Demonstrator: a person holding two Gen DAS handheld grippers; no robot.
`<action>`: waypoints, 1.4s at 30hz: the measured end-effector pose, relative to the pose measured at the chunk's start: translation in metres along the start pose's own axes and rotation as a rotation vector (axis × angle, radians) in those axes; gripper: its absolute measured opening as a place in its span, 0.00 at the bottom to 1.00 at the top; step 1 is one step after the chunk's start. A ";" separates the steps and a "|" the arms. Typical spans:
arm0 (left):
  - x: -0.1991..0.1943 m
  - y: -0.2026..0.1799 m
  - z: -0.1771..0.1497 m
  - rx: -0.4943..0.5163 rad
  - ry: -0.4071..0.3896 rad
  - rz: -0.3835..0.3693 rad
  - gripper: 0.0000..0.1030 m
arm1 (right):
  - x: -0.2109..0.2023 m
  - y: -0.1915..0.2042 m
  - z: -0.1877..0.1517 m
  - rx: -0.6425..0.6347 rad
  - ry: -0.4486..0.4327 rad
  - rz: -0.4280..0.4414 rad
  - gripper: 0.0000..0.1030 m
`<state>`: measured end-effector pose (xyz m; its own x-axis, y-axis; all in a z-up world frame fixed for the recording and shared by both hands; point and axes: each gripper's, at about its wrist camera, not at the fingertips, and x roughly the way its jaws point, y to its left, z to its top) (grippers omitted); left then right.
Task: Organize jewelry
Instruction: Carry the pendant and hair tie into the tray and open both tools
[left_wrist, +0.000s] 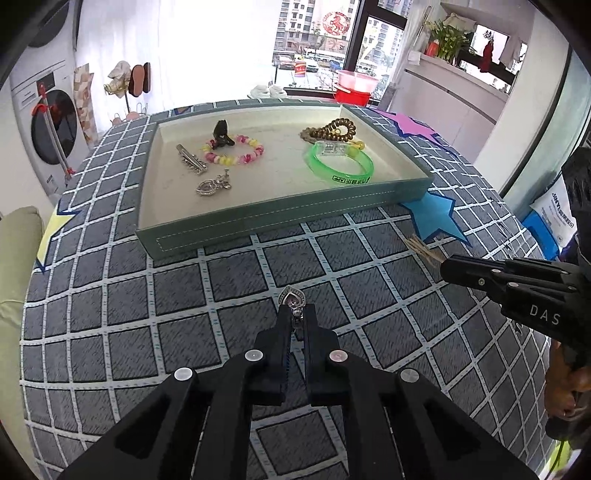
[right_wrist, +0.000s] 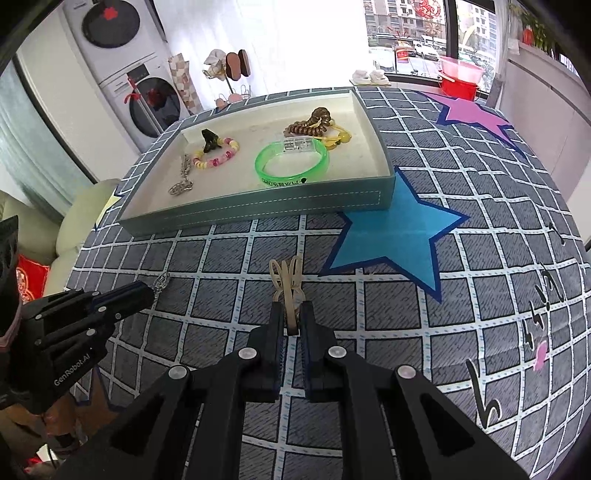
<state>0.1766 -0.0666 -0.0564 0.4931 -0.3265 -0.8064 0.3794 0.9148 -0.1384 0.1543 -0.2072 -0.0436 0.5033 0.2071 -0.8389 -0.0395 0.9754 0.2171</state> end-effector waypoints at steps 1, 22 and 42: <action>-0.002 0.000 0.000 0.003 -0.004 0.002 0.20 | -0.001 0.000 0.000 0.002 -0.002 0.001 0.09; -0.041 0.010 0.019 0.011 -0.101 0.005 0.20 | -0.029 0.003 0.009 0.026 -0.064 0.036 0.09; -0.046 0.035 0.091 -0.021 -0.195 0.008 0.20 | -0.032 0.003 0.085 0.043 -0.117 -0.013 0.09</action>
<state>0.2379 -0.0407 0.0283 0.6390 -0.3571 -0.6813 0.3595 0.9217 -0.1459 0.2116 -0.2178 0.0262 0.6009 0.1822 -0.7783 0.0031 0.9731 0.2302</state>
